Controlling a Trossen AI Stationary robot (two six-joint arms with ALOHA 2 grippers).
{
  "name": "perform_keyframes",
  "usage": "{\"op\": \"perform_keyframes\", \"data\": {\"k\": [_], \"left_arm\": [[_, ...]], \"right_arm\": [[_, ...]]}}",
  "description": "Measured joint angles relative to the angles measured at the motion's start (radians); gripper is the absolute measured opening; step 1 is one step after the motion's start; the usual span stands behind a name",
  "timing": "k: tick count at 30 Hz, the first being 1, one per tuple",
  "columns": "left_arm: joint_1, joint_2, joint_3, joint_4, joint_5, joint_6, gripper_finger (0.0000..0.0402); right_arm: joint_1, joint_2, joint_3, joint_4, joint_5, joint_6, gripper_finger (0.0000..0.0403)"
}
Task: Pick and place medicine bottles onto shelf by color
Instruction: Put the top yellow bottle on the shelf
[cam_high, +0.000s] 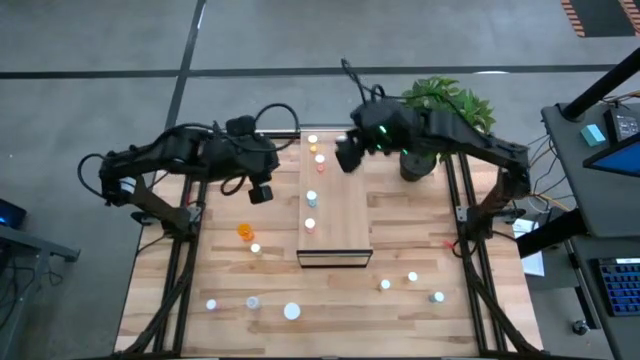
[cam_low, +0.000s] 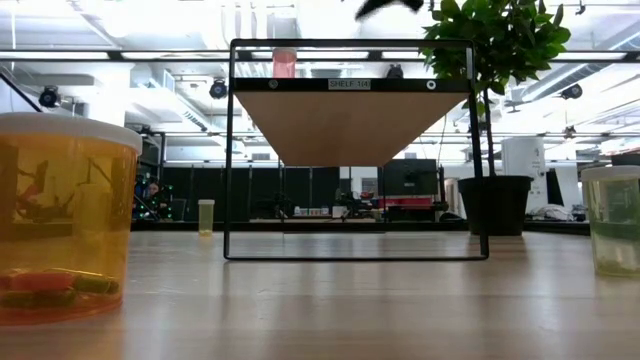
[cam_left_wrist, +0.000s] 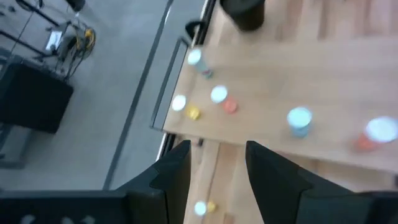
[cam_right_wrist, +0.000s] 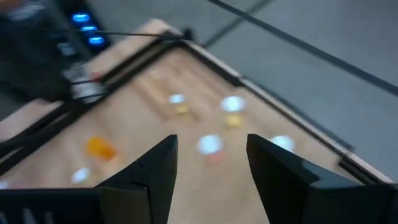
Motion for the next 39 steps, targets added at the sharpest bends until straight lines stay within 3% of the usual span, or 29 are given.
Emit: {"op": "perform_keyframes", "data": {"k": [4,7,12,26,39], "left_arm": [[0.052,0.0,-0.071,0.006,0.023,0.045,0.0136],[0.092,-0.002,-0.112,0.033,0.097,0.076,0.0136],[0.136,-0.012,-0.155,0.103,0.205,0.087,0.0136],[0.152,-0.013,-0.189,0.171,0.226,0.135,0.0136],[0.174,-0.013,-0.187,0.191,0.233,0.132,0.0136]], "right_arm": [[0.141,-0.06,-0.026,-0.007,0.004,-0.034,0.0182],[0.232,-0.113,-0.068,-0.006,0.036,-0.053,0.0182],[0.306,-0.209,-0.177,0.053,0.043,-0.057,0.0182],[0.326,-0.394,-0.629,0.507,0.038,-0.163,0.0182],[0.323,-0.507,-0.863,0.785,0.043,-0.191,0.0182]]}}
